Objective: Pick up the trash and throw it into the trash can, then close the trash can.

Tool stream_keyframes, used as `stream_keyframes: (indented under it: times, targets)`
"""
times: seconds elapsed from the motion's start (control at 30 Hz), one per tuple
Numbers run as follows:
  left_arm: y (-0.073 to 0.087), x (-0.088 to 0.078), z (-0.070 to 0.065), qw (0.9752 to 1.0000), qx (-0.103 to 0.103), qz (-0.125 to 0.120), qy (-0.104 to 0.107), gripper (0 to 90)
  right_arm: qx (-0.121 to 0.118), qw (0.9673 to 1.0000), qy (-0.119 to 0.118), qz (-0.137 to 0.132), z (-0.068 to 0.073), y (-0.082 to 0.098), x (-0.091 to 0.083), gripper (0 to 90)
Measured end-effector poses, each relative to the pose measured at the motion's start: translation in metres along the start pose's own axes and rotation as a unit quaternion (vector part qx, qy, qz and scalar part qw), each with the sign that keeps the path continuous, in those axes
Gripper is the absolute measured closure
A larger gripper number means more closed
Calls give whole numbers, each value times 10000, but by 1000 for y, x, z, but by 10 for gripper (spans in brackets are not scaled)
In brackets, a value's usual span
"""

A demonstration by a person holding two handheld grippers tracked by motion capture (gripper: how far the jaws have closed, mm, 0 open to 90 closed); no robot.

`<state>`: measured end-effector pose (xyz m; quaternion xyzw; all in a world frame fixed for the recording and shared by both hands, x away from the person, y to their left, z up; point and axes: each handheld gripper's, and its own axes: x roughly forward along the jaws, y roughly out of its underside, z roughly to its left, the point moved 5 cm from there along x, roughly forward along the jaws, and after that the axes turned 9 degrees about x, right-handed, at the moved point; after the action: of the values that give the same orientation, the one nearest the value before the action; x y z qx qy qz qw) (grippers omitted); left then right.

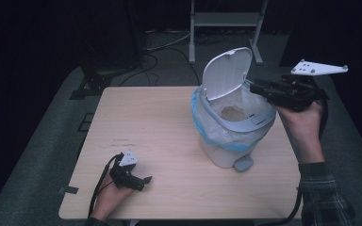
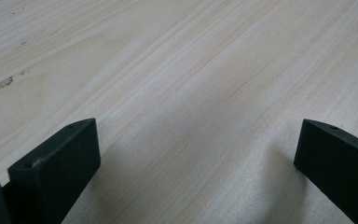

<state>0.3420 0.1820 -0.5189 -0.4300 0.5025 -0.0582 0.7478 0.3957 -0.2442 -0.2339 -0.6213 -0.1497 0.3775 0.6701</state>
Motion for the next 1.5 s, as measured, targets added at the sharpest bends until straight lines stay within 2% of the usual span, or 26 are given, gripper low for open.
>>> stream_keyframes:
  times: [0.23,0.67,1.17,1.5]
  targets:
    - [0,0,0,10000,0,0,0,0,-32,9999,56,-87,6,-19,3,584]
    - [0,0,0,10000,-5,-18,-9,0,-62,9997,26,-241,14,-59,20,590]
    - [0,0,0,10000,-6,-13,-11,0,-33,9997,56,-220,15,-81,47,589]
    - [0,0,0,10000,-8,-14,-13,0,39,9997,149,-176,7,-89,70,589]
